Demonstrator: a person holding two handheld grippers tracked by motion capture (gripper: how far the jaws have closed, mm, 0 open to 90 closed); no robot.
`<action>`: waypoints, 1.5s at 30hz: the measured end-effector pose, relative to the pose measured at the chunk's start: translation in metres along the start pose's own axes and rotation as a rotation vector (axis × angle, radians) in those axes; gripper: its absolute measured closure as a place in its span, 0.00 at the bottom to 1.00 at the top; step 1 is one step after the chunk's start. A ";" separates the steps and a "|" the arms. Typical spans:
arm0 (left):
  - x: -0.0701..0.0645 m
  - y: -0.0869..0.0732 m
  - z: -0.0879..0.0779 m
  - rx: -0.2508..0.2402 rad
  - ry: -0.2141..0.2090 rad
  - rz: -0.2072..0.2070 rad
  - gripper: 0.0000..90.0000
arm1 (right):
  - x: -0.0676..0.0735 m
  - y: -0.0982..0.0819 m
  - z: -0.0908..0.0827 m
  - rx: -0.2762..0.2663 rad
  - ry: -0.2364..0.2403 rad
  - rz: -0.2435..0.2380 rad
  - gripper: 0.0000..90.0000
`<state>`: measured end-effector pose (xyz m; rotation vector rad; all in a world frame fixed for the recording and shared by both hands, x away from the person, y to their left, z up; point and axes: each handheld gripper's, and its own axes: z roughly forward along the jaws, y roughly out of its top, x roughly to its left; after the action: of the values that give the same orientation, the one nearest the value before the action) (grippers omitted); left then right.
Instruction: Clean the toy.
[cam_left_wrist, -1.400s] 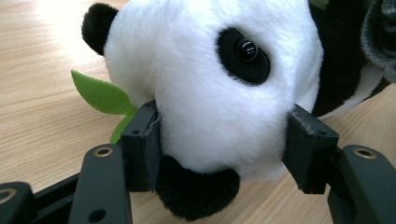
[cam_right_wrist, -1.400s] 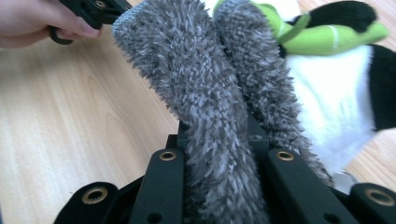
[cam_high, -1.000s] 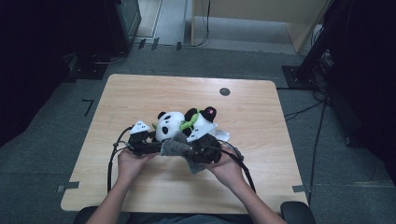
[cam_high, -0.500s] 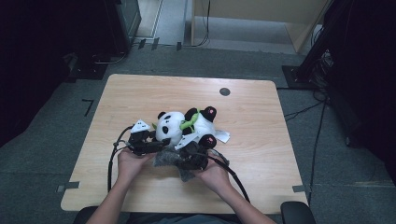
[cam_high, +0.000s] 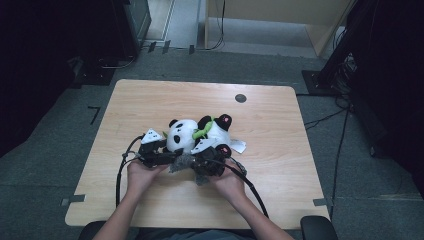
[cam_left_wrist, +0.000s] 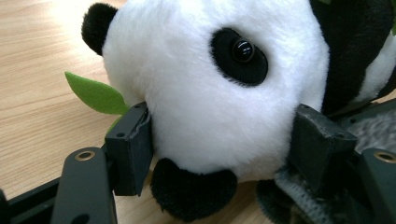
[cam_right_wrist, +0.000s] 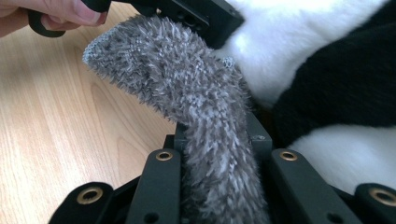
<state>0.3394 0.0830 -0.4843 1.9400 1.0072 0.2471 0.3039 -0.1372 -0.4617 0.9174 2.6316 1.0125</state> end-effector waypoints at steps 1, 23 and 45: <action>0.000 0.000 0.000 0.000 0.000 -0.001 0.32 | 0.000 -0.001 -0.001 -0.002 -0.004 -0.001 0.82; 0.001 -0.002 0.001 0.005 -0.007 0.007 0.34 | -0.020 -0.038 -0.050 -0.061 -0.078 0.056 0.83; 0.001 0.000 0.000 0.001 -0.017 -0.013 0.30 | -0.009 -0.025 -0.048 -0.074 0.024 0.043 0.83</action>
<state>0.3403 0.0839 -0.4851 1.9328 1.0090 0.2221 0.2813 -0.1834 -0.4419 0.9546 2.5851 1.1298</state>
